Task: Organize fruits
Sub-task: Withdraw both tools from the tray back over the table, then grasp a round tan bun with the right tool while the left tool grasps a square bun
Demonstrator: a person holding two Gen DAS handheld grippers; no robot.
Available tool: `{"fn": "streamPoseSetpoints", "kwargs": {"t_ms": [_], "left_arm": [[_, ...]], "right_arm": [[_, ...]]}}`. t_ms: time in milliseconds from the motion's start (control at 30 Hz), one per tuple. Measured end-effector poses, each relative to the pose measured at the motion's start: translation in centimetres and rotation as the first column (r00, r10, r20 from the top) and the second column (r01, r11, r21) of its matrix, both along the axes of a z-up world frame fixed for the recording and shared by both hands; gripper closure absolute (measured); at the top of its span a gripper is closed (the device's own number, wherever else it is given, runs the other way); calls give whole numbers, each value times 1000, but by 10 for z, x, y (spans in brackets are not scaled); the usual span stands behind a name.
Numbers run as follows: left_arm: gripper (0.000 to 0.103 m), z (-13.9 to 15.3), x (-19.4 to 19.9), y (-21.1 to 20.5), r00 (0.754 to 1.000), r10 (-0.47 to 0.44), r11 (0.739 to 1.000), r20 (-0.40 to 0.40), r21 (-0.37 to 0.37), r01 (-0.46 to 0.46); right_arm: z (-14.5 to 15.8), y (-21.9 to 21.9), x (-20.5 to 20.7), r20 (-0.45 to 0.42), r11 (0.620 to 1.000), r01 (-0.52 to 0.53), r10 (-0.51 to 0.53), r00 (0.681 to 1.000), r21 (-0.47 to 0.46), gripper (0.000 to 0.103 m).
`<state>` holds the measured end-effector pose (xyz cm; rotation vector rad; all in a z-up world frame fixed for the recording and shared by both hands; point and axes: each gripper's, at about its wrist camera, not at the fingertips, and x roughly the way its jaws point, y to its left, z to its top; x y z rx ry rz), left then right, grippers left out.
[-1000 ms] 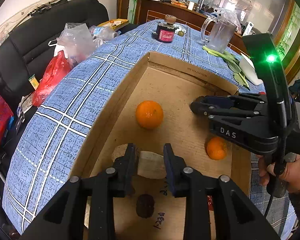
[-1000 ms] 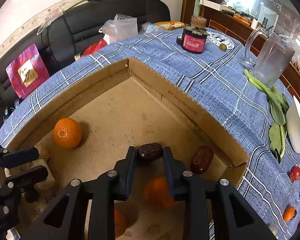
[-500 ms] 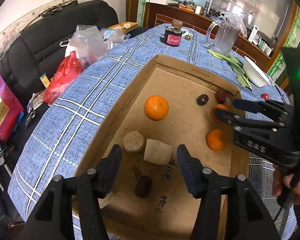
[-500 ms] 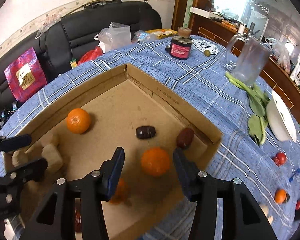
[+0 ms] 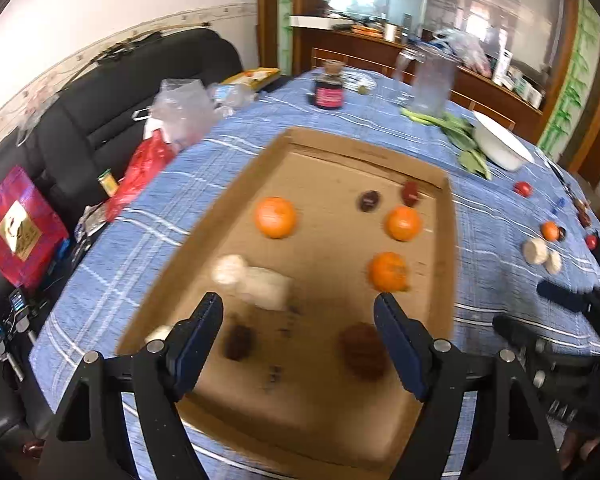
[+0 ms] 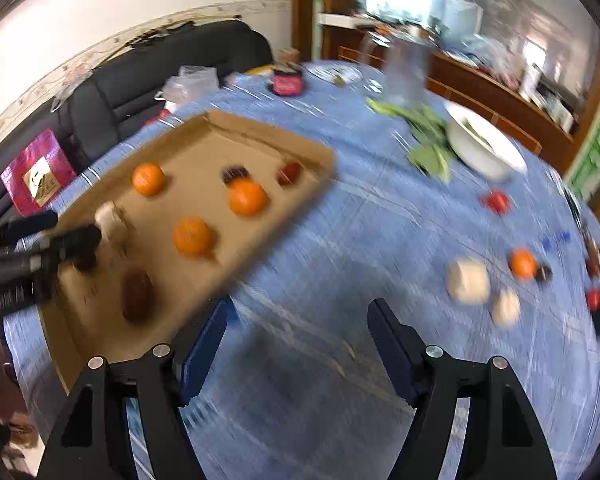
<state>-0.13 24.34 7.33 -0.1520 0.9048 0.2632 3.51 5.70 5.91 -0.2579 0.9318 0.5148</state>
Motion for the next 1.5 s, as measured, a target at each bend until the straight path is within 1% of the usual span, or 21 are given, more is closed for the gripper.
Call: {"fn": "streamPoseSetpoints", "kwargs": {"t_ms": [133, 233, 367, 467, 600, 667, 733, 767, 800, 867, 933, 967, 1067, 1167, 1300, 1333, 1367, 1400, 1433, 1500], "left_arm": [[26, -4, 12, -37, 998, -66, 998, -21, 6, 66], [26, -7, 21, -68, 992, -123, 992, -39, 4, 124], [25, -12, 31, -105, 979, -191, 981, -68, 18, 192], [25, -17, 36, -124, 972, -219, 975, -88, 28, 223], [25, -23, 42, -143, 964, -237, 969, -117, 43, 244], [25, -24, 46, -148, 962, -240, 967, -126, 55, 249], [25, -24, 49, -153, 961, -244, 965, -131, 59, 254], [25, -23, 52, -156, 960, -246, 965, -133, 64, 256], [25, -23, 55, -159, 959, -248, 964, -135, 66, 258], [25, -24, 64, -166, 956, -256, 961, -143, 73, 268], [25, -26, 78, -177, 952, -270, 956, -147, 75, 283], [25, -26, 84, -182, 949, -278, 955, -146, 70, 290], [25, -26, 106, -203, 944, -304, 950, -129, 33, 310], [25, -33, 131, -227, 937, -324, 945, -132, -12, 325], [25, -51, 160, -248, 938, -312, 950, -150, -49, 309], [35, -56, 166, -250, 938, -309, 951, -157, -69, 302], [42, -60, 168, -250, 942, -296, 955, -156, -72, 288], [59, -59, 167, -251, 946, -293, 956, -136, -52, 289], [66, -59, 167, -251, 942, -310, 951, -128, -56, 305], [67, -58, 166, -248, 939, -320, 947, -126, -77, 312]], "right_arm": [[-16, -47, -11, -28, 997, 71, -72, 997, -13, 26], [-22, -86, -9, -29, 990, 140, -141, 990, -23, 26], [-22, -144, 19, -30, 967, 256, -256, 966, 1, 26], [-20, -170, 49, -29, 954, 299, -298, 954, 15, 26], [-27, -177, 81, -22, 964, 267, -267, 964, 12, 26], [-31, -170, 92, -31, 973, 231, -230, 973, 21, 26], [-36, -164, 98, -47, 983, 177, -175, 983, 51, 26], [-38, -159, 99, -39, 988, 147, -145, 989, 47, 29], [-40, -156, 99, -25, 991, 129, -128, 991, 35, 46], [-43, -151, 99, -8, 996, 88, -88, 996, 21, 74], [-41, -155, 100, -12, 997, 65, -65, 998, 44, 74], [-39, -161, 99, -17, 995, 73, -72, 997, 66, 74], [-32, -180, 88, -3, 991, 108, -108, 994, 83, 74], [-30, -199, 72, 11, 989, 130, -131, 991, 75, 73], [-32, -213, 58, 18, 988, 145, -146, 989, 56, 73], [-32, -215, 55, 19, 987, 149, -150, 988, 56, 73], [-32, -218, 52, 17, 986, 154, -156, 988, 62, 73], [-32, -220, 50, 16, 985, 160, -161, 987, 67, 73], [-32, -223, 48, 16, 983, 167, -169, 985, 73, 73], [-31, -227, 44, 16, 980, 179, -181, 983, 86, 73]]}}
